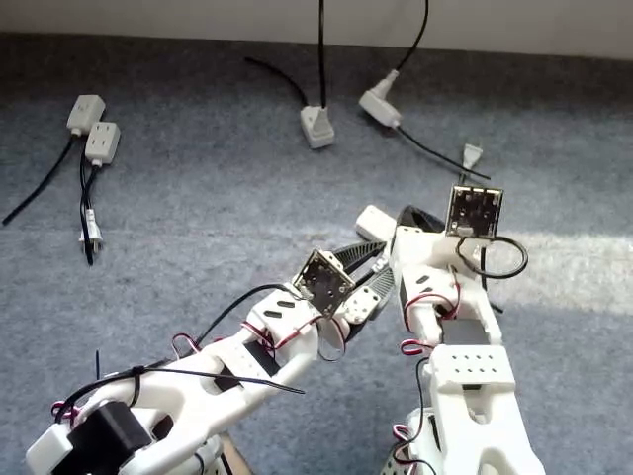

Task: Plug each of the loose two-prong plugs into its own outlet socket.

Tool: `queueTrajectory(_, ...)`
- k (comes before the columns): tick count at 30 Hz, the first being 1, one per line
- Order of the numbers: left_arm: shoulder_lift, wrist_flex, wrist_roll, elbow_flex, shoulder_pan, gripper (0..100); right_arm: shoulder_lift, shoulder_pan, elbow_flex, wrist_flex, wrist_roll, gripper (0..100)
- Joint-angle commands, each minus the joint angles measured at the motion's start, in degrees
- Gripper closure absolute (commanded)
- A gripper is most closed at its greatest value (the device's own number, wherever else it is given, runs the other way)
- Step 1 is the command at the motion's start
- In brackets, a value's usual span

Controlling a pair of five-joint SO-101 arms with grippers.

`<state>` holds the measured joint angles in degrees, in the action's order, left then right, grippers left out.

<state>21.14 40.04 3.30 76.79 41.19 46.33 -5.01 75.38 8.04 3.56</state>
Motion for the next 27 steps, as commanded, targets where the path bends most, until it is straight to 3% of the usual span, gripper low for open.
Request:
queueTrajectory(1, 2.3, 0.4, -0.1, -0.9, 0.1, 99, -4.6, 0.7, -2.0, -0.1, -0.4, 99.1)
queueTrajectory(7, 2.3, 0.4, -0.1, -0.9, 0.1, 99, -9.6, 0.8, -2.9, -4.2, -0.4, 99.1)
queueTrajectory(16, 2.0, 0.4, -0.1, -1.1, 0.0, 99, 4.8, 2.2, -2.6, 2.2, 0.0, 97.9)
queueTrajectory(22, 1.8, -0.1, -0.1, -1.1, -0.7, 99, 20.4, 12.5, -1.9, 10.4, 16.1, 76.8)
queueTrajectory(24, 1.8, -2.9, 0.0, -1.8, -1.9, 99, 24.5, 14.5, 0.1, 12.8, 14.9, 73.8)
queueTrajectory(27, 1.8, -15.5, 0.0, -6.5, -3.9, 99, 29.1, 15.3, 6.5, 14.0, 14.7, 73.8)
